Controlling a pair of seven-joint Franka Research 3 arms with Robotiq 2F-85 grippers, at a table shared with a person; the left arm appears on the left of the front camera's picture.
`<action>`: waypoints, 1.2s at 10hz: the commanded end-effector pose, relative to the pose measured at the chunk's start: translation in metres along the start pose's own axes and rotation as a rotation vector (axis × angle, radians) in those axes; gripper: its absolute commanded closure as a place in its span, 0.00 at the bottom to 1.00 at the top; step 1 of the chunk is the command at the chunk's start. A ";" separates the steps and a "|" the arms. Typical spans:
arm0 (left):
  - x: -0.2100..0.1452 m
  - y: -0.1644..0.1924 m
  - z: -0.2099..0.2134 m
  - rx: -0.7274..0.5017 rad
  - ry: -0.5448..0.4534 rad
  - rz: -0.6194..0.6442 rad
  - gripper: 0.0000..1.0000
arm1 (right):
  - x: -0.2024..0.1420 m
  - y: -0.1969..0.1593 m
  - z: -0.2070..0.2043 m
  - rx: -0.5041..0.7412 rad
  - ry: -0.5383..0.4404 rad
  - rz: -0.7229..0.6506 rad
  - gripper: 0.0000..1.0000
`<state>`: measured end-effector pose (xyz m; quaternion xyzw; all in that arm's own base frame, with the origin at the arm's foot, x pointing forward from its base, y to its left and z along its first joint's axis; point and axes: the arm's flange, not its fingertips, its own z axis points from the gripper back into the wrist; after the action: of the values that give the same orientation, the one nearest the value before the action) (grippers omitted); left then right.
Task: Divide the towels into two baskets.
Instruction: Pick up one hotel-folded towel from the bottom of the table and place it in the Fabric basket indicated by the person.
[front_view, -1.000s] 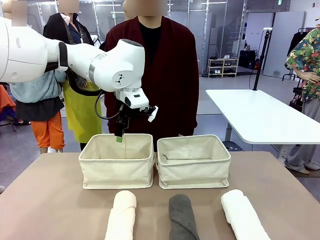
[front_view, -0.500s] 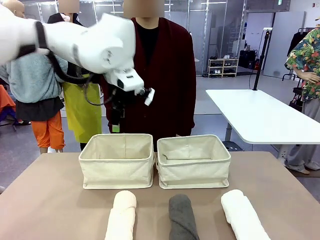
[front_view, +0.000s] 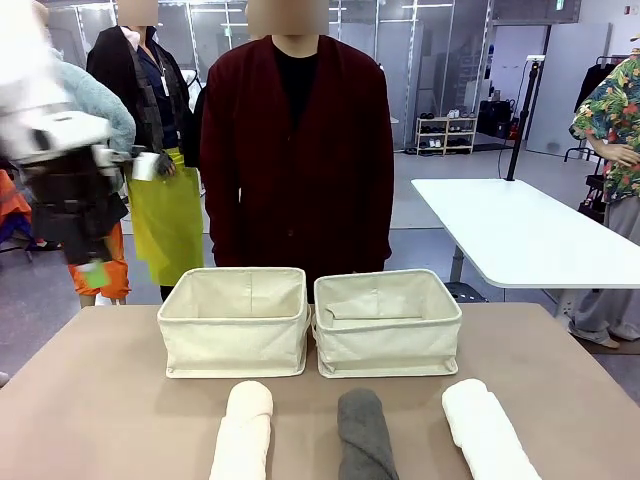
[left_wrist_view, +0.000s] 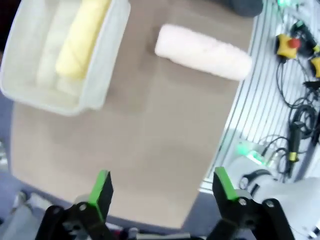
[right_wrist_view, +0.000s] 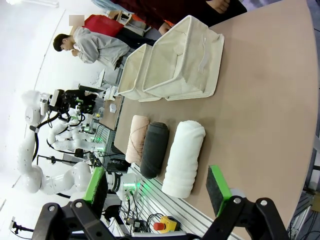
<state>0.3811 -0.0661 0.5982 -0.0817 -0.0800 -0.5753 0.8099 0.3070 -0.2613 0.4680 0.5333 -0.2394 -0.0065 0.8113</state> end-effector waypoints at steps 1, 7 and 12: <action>-0.072 0.005 0.017 -0.077 -0.143 0.146 0.00 | -0.002 0.002 0.001 0.008 0.003 0.017 0.00; -0.349 0.010 -0.046 -0.487 -0.704 0.565 0.00 | -0.002 0.002 0.001 0.008 0.003 0.017 0.00; -0.387 0.003 -0.091 -0.529 -0.747 0.676 0.00 | -0.002 0.002 0.001 0.008 0.003 0.017 0.00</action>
<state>0.2771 0.2659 0.4196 -0.4986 -0.1659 -0.2158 0.8230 0.3073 -0.2610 0.4680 0.5337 -0.2386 -0.0060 0.8113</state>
